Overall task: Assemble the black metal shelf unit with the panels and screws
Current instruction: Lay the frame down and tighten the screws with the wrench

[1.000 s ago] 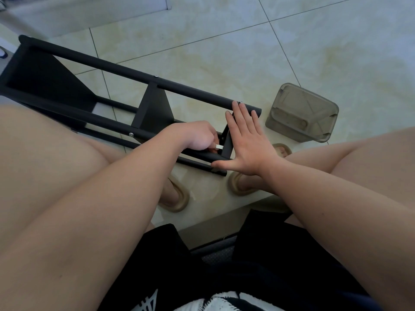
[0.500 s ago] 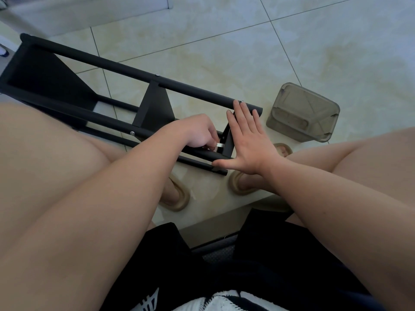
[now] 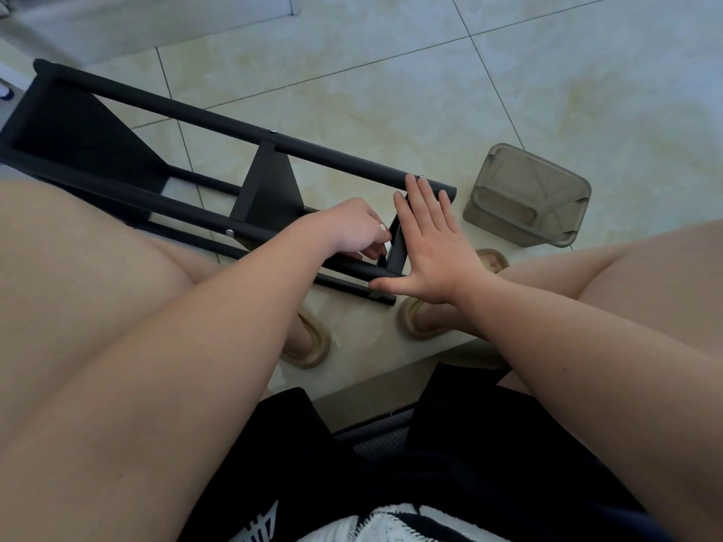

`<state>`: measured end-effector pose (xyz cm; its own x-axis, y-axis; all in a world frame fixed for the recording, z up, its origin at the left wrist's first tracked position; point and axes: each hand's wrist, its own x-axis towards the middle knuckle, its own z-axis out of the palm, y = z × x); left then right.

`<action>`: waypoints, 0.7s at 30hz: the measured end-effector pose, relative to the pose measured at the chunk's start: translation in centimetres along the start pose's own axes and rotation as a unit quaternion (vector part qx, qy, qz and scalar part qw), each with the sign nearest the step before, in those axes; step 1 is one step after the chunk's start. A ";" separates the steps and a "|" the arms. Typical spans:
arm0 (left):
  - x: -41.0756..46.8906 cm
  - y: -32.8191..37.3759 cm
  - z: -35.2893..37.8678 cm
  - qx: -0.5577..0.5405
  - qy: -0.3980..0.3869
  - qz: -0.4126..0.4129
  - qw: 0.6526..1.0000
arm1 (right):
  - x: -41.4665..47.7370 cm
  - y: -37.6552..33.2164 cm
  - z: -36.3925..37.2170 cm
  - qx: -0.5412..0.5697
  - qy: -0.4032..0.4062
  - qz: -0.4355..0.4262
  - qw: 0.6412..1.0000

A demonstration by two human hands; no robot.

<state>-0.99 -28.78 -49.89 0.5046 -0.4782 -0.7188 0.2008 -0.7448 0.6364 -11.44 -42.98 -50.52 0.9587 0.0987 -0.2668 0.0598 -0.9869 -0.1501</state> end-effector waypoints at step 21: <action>0.3 0.0 1.0 -0.025 0.063 0.011 0.998 | 0.0 0.0 0.0 0.002 -0.001 0.001 1.000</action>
<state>-1.65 -29.38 -50.39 0.6099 -0.4291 -0.6663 0.2288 -0.7097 0.6664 -11.40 -42.92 -50.52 0.9584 0.0971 -0.2685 0.0572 -0.9866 -0.1527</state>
